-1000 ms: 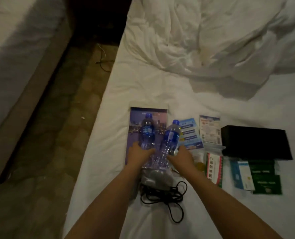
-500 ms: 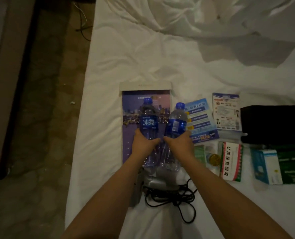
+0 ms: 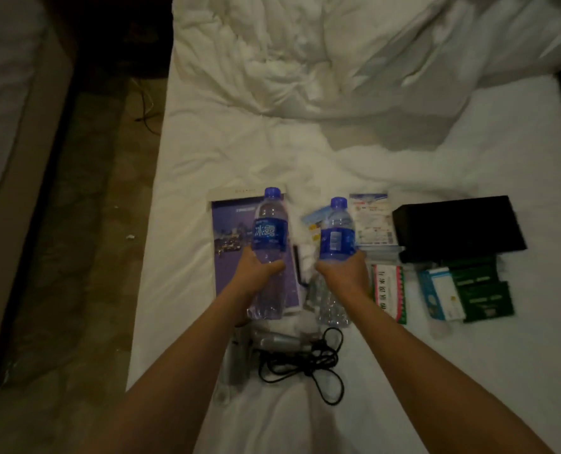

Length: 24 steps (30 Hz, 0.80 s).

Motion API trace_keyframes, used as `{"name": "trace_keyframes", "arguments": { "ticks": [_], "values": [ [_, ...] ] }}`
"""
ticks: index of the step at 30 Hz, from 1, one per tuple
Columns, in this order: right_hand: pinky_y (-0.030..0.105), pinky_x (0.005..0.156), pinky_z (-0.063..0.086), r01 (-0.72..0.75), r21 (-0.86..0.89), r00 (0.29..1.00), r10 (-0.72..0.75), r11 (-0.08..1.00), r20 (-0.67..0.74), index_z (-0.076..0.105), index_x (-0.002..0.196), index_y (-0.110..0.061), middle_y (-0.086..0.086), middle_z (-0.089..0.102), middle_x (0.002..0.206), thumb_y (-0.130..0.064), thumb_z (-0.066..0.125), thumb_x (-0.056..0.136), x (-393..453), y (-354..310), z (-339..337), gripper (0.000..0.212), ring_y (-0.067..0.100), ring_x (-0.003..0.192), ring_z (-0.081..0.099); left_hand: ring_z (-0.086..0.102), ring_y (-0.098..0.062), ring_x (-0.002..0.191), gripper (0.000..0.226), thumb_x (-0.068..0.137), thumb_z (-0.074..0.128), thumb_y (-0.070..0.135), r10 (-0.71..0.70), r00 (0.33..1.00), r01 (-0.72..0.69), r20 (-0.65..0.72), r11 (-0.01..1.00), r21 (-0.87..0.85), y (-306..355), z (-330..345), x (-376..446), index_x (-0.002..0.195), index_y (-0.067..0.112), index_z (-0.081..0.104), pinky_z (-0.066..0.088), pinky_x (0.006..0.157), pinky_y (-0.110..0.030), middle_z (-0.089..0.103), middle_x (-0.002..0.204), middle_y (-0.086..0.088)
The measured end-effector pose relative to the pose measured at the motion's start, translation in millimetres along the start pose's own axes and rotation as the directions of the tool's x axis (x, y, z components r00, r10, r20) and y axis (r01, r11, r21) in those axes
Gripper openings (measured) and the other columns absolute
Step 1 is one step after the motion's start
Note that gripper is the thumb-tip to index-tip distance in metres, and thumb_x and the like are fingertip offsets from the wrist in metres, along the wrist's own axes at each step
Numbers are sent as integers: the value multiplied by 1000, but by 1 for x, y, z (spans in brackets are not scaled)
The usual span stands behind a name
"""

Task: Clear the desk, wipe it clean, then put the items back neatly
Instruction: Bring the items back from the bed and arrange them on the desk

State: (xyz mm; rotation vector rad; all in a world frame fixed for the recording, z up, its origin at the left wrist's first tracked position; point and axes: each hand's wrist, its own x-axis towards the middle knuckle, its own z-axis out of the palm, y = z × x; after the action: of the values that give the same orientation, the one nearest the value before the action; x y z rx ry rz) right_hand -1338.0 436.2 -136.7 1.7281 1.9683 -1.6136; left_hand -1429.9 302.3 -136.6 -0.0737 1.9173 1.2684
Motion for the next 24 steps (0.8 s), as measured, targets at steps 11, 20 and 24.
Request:
{"name": "trace_keyframes", "arguments": {
  "ticks": [11, 20, 24],
  "values": [
    [24, 74, 40, 146, 351, 945, -25, 925, -326, 40, 123, -7, 6, 57, 107, -7, 78, 74, -159, 70, -250, 62, 18, 87, 54, 64, -28, 88, 32, 77, 69, 9, 221, 893, -291, 393, 948, 128, 79, 194, -182, 106, 2, 57, 56, 78, -36, 65, 94, -16],
    [32, 85, 40, 282, 590, 759, 200, 756, -619, 41, 130, -6, 9, 56, 120, -5, 74, 77, -311, 247, -472, 63, 18, 98, 52, 56, -23, 93, 47, 81, 68, 5, 186, 664, -449, 724, 874, 187, 49, 413, -398, 117, 14, 38, 47, 80, -35, 55, 106, -10],
    [34, 86, 42, 351, 641, 624, 340, 682, -704, 41, 126, -5, 6, 56, 114, -2, 75, 75, -383, 344, -540, 61, 20, 101, 55, 62, -25, 92, 48, 78, 70, 7, 104, 502, -500, 859, 845, 190, 7, 513, -493, 120, 10, 46, 52, 86, -41, 61, 103, -10]
  ]
}}
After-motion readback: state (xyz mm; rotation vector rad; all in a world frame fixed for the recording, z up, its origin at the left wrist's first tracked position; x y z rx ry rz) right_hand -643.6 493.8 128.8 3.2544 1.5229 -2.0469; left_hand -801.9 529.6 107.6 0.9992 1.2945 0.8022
